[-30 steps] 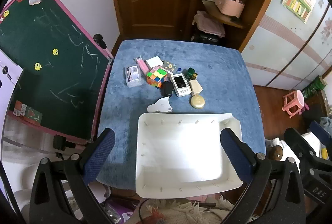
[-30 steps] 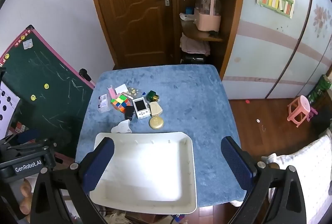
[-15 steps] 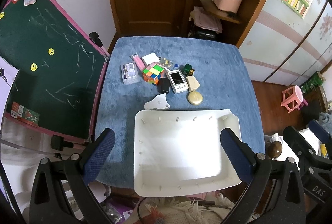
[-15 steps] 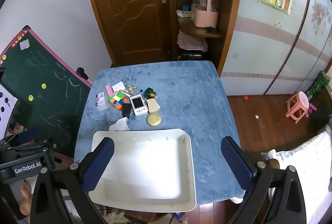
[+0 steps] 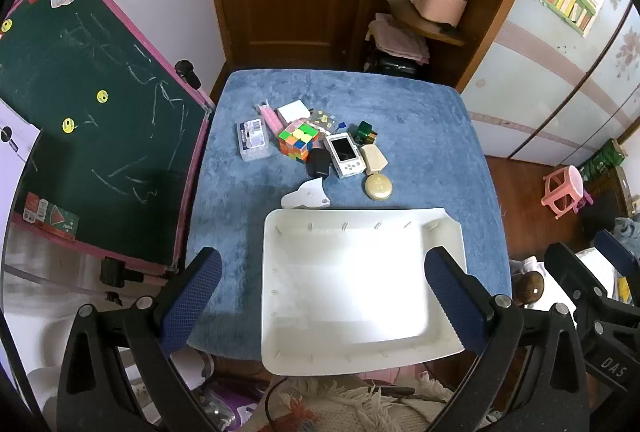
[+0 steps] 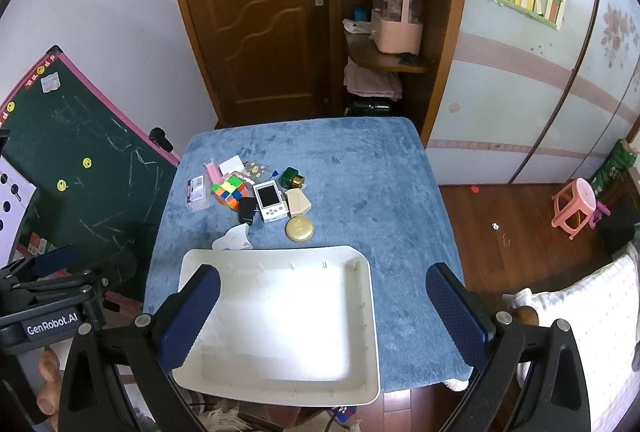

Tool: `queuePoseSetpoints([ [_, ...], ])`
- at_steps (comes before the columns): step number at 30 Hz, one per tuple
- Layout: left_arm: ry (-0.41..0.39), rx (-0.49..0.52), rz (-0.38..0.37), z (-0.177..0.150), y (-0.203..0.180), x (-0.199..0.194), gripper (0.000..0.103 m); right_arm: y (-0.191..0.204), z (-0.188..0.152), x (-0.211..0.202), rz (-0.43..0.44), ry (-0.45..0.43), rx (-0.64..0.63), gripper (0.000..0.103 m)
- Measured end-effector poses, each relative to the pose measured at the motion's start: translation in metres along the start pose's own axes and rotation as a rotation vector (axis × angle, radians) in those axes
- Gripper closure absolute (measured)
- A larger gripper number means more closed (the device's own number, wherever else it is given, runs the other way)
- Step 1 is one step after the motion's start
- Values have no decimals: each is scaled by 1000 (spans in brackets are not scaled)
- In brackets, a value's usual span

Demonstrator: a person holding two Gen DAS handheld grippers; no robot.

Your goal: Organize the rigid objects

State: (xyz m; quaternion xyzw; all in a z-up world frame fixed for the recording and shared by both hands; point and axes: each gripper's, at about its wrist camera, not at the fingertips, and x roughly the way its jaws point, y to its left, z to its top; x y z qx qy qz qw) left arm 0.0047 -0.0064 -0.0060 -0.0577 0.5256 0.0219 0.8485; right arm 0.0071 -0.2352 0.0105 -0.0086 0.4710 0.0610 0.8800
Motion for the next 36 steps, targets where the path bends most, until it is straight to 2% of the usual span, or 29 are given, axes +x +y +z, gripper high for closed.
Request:
queuePoseSetpoints([
  [36,-2,-3,-2,-1,1,-1,2,12,-1,0,-2,15,-12,0],
])
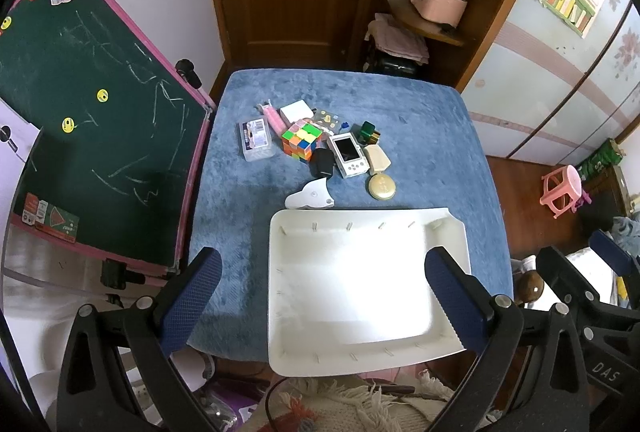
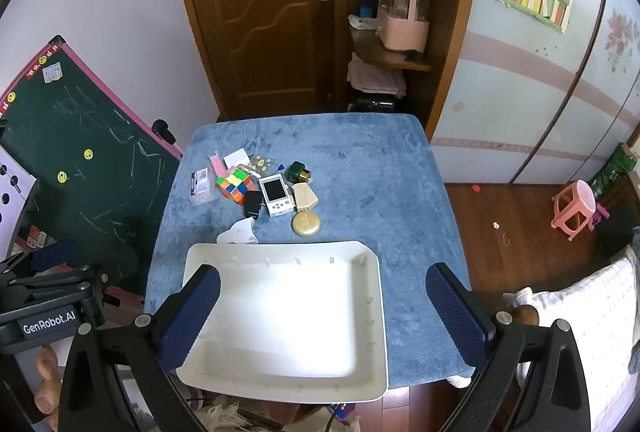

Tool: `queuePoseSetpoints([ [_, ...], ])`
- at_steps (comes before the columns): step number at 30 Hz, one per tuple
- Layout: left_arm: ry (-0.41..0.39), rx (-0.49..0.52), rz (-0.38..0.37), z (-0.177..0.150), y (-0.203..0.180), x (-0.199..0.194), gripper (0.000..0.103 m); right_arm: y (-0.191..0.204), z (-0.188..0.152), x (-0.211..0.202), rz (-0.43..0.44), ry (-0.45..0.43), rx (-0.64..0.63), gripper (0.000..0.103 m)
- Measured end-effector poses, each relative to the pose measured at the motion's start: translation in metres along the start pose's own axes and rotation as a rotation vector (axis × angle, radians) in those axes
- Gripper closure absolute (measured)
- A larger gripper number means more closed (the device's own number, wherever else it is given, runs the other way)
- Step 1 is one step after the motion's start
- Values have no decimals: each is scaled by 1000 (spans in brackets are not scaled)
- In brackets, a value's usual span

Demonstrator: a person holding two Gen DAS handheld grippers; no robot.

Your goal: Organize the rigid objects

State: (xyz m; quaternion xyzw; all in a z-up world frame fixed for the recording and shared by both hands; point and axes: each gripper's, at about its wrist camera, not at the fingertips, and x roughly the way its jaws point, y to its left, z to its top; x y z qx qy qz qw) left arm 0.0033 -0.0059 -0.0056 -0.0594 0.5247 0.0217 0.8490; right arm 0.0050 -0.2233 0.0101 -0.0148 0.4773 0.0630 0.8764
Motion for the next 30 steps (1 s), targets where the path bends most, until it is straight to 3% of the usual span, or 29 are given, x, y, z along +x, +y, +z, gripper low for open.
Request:
queuePoseSetpoints([
  [14,6,7,-1,-2,3,0,2,5,1,4,0,12,4,0],
  [22,15,22,0,14,9,8,2,9,10,16,2,31,14,0],
  [30,9,24,4,33,16,17,2,6,22,15,20,-10,32,0],
])
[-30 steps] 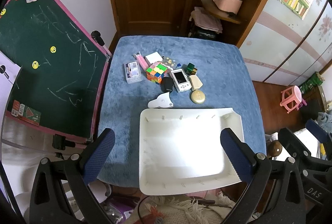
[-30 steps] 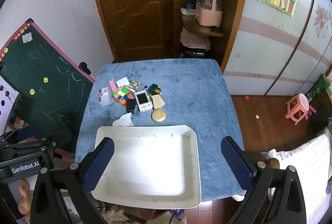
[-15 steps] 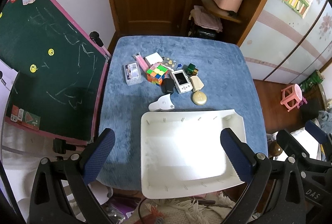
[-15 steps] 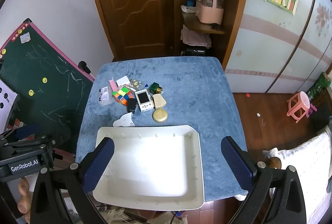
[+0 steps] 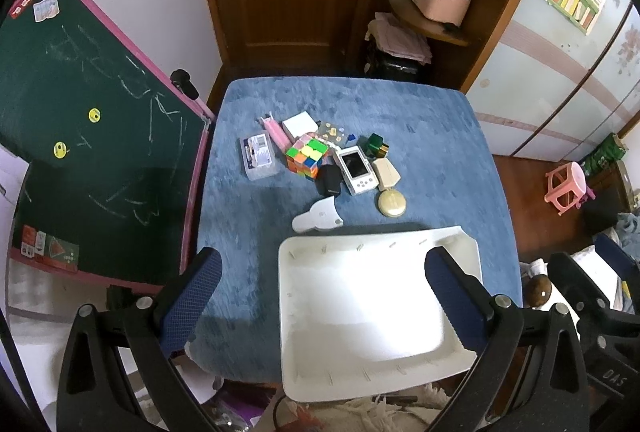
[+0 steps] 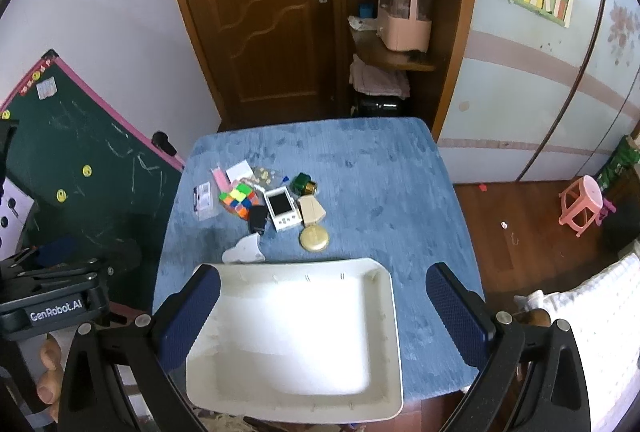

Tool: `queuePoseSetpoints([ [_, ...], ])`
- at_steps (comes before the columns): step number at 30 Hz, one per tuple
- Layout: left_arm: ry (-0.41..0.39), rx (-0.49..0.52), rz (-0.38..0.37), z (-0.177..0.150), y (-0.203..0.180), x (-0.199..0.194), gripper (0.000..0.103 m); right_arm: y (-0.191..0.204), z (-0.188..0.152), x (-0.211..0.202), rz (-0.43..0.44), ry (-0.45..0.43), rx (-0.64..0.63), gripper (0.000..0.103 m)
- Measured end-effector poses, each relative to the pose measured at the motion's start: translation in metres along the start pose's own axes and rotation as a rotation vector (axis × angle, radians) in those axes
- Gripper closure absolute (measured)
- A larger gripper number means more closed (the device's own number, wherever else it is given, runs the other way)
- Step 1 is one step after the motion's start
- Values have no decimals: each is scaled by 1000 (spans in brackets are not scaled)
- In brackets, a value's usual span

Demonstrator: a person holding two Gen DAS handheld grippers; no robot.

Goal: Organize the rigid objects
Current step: 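Grasp the clear plastic box with the left tool while the right tool grasps the gold compact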

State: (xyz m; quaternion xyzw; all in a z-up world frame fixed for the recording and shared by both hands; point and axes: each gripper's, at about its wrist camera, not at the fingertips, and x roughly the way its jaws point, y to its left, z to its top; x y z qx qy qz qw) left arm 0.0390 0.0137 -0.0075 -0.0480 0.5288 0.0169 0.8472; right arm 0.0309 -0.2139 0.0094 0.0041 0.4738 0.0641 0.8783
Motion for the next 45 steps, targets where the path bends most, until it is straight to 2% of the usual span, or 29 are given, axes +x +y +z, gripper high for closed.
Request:
queuePoseSetpoints([
  [8,-6,22,-2,23,6,14,2,6,17,20,6,28,-14,0],
  [13,-25,43,12,43,15,24,2,18,26,37,-30,36,-66,0],
  [22,-100,9,61,93,63,48,2,21,49,85,-37,104,-85,0],
  [25,-110,41,82,102,73,69,2,17,54,106,-41,130,-61,0],
  [29,-41,103,63,110,83,122,2,10,61,135,-13,164,-14,0],
  [32,36,91,65,111,94,164,2,2,68,164,-19,202,30,0],
  [38,126,36,89,109,112,238,2,-13,68,230,-11,290,129,5],
  [45,228,-120,35,116,127,296,2,3,38,305,-29,421,71,17],
])
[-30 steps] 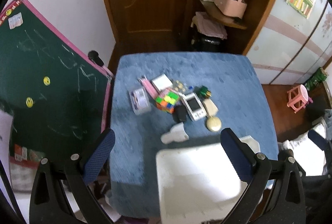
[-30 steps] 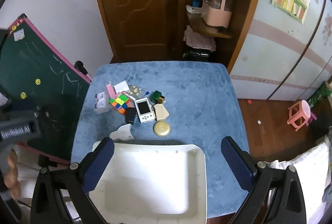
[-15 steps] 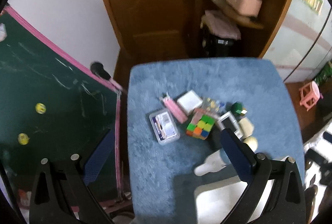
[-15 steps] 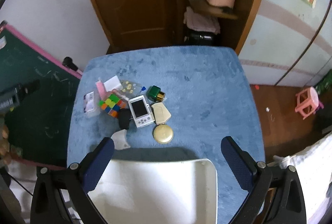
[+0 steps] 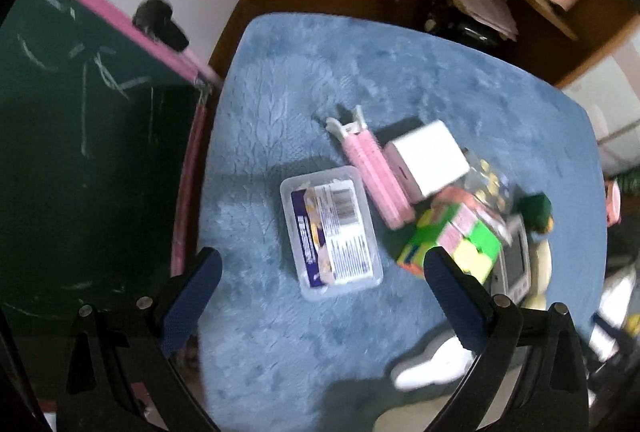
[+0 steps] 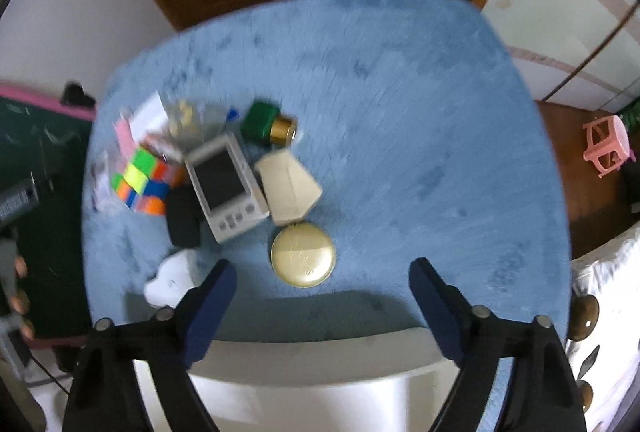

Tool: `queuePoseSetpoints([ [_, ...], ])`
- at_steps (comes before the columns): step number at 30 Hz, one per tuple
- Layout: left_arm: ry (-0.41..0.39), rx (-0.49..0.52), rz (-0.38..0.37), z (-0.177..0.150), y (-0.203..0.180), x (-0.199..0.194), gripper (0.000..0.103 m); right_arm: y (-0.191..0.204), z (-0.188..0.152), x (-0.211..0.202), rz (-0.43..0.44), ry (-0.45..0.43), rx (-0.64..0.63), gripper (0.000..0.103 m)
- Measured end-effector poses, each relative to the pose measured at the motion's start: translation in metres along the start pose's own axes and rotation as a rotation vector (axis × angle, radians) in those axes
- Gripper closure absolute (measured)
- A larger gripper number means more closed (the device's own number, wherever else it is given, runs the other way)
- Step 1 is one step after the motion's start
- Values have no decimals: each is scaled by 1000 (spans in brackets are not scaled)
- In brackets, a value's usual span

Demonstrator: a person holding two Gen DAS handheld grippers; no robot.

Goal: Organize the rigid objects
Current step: 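Grasp the clear plastic box with the left tool while the right tool grasps the gold compact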

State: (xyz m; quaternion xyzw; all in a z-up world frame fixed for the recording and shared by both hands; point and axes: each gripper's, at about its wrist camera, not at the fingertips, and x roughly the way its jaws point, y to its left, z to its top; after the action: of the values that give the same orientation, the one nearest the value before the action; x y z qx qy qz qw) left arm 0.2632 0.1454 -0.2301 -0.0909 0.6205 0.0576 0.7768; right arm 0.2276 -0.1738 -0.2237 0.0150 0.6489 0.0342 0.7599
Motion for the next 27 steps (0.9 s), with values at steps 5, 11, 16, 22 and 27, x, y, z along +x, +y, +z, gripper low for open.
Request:
queuePoseSetpoints([
  [5,39,-61,32,9,1,28,2,5,-3,34,4,57,-7,17],
  [11,62,-92,79,11,2,49,2,7,4,53,8,88,0,18],
  [16,79,-123,116,10,4,64,5,9,9,70,7,127,3,29],
  [22,121,-129,122,7,0,80,9,10,14,90,18,167,14,33],
  [27,155,-202,69,11,8,86,20,18,16,94,1,161,-18,48],
])
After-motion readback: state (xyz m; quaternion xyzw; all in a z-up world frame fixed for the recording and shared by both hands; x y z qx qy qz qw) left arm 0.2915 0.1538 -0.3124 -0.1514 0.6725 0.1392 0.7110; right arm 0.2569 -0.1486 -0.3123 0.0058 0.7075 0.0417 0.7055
